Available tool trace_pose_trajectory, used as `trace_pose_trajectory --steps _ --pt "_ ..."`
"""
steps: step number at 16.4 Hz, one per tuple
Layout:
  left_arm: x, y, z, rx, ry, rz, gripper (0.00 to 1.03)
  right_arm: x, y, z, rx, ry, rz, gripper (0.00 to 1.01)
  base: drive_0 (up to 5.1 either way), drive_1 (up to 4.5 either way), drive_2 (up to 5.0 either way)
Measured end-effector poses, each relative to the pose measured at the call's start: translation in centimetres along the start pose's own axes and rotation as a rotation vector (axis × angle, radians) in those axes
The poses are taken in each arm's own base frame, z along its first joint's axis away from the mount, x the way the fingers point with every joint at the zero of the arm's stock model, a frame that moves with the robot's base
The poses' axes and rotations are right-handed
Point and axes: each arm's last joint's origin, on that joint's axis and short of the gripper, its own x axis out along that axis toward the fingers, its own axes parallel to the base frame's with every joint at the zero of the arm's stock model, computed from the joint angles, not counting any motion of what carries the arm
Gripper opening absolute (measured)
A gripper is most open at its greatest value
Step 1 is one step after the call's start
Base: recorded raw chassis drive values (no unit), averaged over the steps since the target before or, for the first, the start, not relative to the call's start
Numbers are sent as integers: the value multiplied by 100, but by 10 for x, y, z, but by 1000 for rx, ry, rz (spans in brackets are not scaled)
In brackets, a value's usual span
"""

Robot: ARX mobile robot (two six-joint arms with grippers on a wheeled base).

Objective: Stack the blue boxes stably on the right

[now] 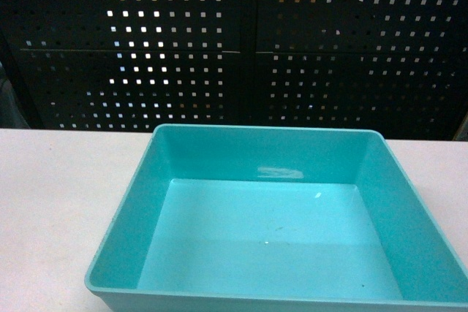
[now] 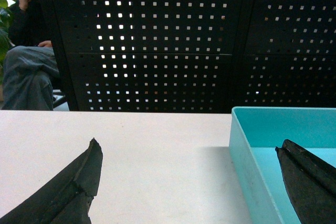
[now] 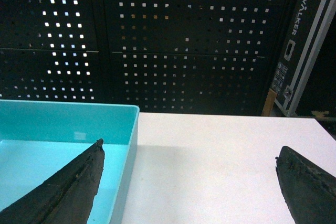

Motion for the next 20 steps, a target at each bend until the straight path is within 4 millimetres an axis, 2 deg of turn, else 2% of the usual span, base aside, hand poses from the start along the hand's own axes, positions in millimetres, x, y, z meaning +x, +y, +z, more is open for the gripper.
trace_pose_trajectory --steps 15,18,19,20 --pt "0 -1 -1 -1 13 7 98 0 0 0 0 -1 0 98 0 0 0" --pt "1 -18 -5 -26 78 -106 98 10 2 3 11 -2 60 98 0 0 0" --pt "3 -19 -1 -25 66 -113 98 15 1 5 12 -10 68 98 0 0 0" --pt "13 -18 18 -25 29 -103 98 24 1 11 10 -13 78 98 0 0 0"
